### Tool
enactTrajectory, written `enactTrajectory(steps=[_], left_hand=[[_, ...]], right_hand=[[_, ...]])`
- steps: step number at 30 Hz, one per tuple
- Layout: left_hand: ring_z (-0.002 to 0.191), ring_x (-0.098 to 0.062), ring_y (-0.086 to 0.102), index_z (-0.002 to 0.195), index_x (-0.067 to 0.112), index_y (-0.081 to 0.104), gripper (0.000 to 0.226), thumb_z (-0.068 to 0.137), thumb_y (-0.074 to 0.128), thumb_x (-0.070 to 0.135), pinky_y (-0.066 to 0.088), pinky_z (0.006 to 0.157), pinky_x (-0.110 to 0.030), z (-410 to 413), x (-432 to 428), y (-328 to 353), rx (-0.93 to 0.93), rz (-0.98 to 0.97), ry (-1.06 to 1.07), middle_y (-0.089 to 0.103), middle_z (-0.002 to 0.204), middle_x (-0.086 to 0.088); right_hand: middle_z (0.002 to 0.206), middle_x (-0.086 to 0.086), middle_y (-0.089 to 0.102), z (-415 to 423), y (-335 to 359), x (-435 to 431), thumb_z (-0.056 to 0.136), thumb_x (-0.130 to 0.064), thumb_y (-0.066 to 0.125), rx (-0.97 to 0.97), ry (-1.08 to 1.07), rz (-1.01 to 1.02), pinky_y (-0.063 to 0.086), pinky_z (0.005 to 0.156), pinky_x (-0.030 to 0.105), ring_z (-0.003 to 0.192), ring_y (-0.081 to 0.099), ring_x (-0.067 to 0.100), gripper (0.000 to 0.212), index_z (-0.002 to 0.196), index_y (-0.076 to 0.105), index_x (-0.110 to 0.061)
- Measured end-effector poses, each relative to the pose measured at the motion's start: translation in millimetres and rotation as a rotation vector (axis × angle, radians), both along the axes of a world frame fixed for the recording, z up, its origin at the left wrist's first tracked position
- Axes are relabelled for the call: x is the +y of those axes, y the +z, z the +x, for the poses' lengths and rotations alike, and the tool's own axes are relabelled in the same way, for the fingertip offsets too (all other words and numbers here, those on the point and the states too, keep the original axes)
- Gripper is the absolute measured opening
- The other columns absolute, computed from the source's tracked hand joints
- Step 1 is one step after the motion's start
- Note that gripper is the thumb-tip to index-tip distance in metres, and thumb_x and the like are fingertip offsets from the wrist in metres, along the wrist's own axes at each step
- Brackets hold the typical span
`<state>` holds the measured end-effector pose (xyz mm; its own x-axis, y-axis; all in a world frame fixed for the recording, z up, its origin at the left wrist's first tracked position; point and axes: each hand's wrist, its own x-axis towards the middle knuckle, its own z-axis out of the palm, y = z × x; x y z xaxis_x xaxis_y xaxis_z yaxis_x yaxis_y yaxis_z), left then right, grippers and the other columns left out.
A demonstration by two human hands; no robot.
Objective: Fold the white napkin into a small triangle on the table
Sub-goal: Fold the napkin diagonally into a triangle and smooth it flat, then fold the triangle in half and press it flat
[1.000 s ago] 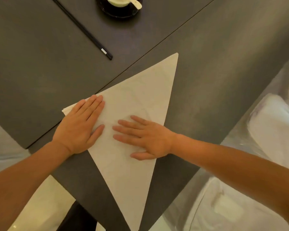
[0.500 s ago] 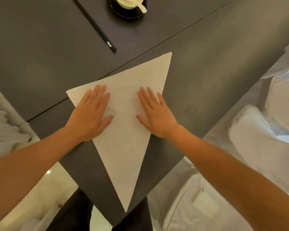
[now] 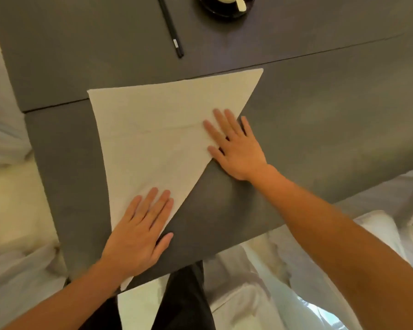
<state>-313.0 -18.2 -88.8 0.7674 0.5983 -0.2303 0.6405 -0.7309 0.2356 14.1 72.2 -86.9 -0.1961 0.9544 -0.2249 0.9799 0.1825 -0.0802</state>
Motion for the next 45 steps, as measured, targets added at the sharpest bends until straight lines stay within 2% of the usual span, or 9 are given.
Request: enactTrajectory(steps=[6, 9, 12, 18, 21, 24, 35, 40, 45], left_hand=[[0.155, -0.035, 0.010, 0.159, 0.008, 0.017, 0.074, 0.101, 0.031, 0.052, 0.019, 0.122, -0.056, 5.1, -0.9, 8.9, 0.042, 0.031, 0.023, 0.011, 0.169, -0.012], [0.156, -0.034, 0.009, 0.159, 0.010, 0.014, 0.074, 0.101, 0.030, 0.053, 0.019, 0.122, -0.055, 5.1, -0.4, 9.8, 0.052, 0.016, 0.026, 0.009, 0.169, -0.011], [0.156, -0.033, 0.008, 0.160, 0.011, 0.013, 0.075, 0.101, 0.031, 0.053, 0.017, 0.123, -0.054, 6.7, -1.9, 8.7, 0.028, -0.001, 0.043, 0.009, 0.170, -0.009], [0.154, -0.030, 0.018, 0.156, 0.012, 0.031, 0.063, 0.102, 0.036, 0.043, 0.020, 0.124, -0.050, 10.5, 0.8, 21.9, -0.121, -0.060, 0.146, 0.021, 0.167, -0.008], [0.133, -0.033, 0.051, 0.139, 0.009, 0.056, 0.045, 0.101, 0.044, 0.030, 0.041, 0.109, -0.045, 23.7, 12.1, 35.0, -0.358, -0.100, 0.355, 0.046, 0.154, -0.015], [0.115, -0.039, 0.060, 0.127, 0.003, 0.066, 0.034, 0.096, 0.058, 0.014, 0.054, 0.091, -0.047, 37.9, 53.3, 44.9, -0.405, -0.026, 0.459, 0.058, 0.139, -0.020], [0.137, -0.036, 0.037, 0.145, 0.002, 0.046, 0.044, 0.103, 0.046, 0.012, 0.033, 0.113, -0.041, 6.0, 197.9, 42.6, -0.151, -0.101, 0.706, 0.042, 0.155, -0.013], [0.091, -0.020, 0.061, 0.155, 0.017, 0.031, 0.058, 0.100, 0.047, 0.007, 0.047, 0.094, -0.031, -2.3, 215.9, 44.8, -0.453, -0.245, 0.965, 0.065, 0.127, -0.012], [0.097, -0.025, 0.066, 0.129, 0.015, 0.046, 0.034, 0.098, 0.059, 0.020, 0.058, 0.078, -0.037, -16.0, 233.7, 36.7, -0.602, -0.440, 1.228, 0.069, 0.123, -0.006]], right_hand=[[0.167, 0.002, -0.008, 78.8, 17.1, 58.0, 0.102, -0.056, 0.013, -0.016, -0.400, -0.126, -0.001, 0.122, 0.058, 0.153, -0.011, 0.029, 0.063, 0.158, -0.002, -0.031], [0.166, 0.008, 0.015, 66.6, 23.8, 74.9, 0.103, -0.048, 0.028, 0.085, -0.536, -0.062, 0.012, 0.119, 0.057, 0.151, 0.007, 0.036, 0.057, 0.152, 0.027, -0.021], [0.135, 0.011, 0.056, 55.2, 32.5, 98.4, 0.093, -0.040, 0.054, 0.318, -0.807, 0.134, 0.040, 0.102, 0.052, 0.130, 0.041, 0.037, 0.043, 0.127, 0.050, -0.013], [0.104, 0.010, 0.064, 57.3, 52.0, 146.0, 0.085, -0.007, 0.063, 0.893, -1.332, -0.010, 0.049, 0.060, 0.029, 0.084, 0.059, 0.022, 0.024, 0.108, 0.060, -0.007], [0.097, 0.006, 0.070, 56.0, 74.2, 144.0, 0.084, -0.005, 0.072, 1.224, -1.440, -0.055, 0.058, 0.064, 0.032, 0.084, 0.069, 0.019, 0.023, 0.105, 0.063, -0.009], [0.090, 0.005, 0.074, 51.0, 103.0, 134.5, 0.088, -0.010, 0.071, 1.381, -1.298, 0.004, 0.059, 0.063, 0.031, 0.085, 0.074, 0.020, 0.005, 0.092, 0.069, -0.013], [0.095, -0.004, 0.077, -39.4, 190.1, 41.2, 0.090, -0.024, 0.071, 1.137, -0.506, 0.081, 0.057, 0.081, 0.026, 0.089, 0.072, 0.015, 0.008, 0.093, 0.078, -0.021], [0.102, -0.009, 0.073, -115.5, 165.4, -34.7, 0.086, -0.021, 0.076, 1.000, -0.290, 0.004, 0.051, 0.079, 0.021, 0.099, 0.066, 0.009, 0.008, 0.092, 0.081, -0.019], [0.106, -0.018, 0.068, -158.4, 128.6, -100.2, 0.090, -0.040, 0.069, 0.899, -0.308, -0.085, 0.051, 0.088, 0.039, 0.111, 0.056, 0.009, 0.016, 0.092, 0.080, -0.028]])
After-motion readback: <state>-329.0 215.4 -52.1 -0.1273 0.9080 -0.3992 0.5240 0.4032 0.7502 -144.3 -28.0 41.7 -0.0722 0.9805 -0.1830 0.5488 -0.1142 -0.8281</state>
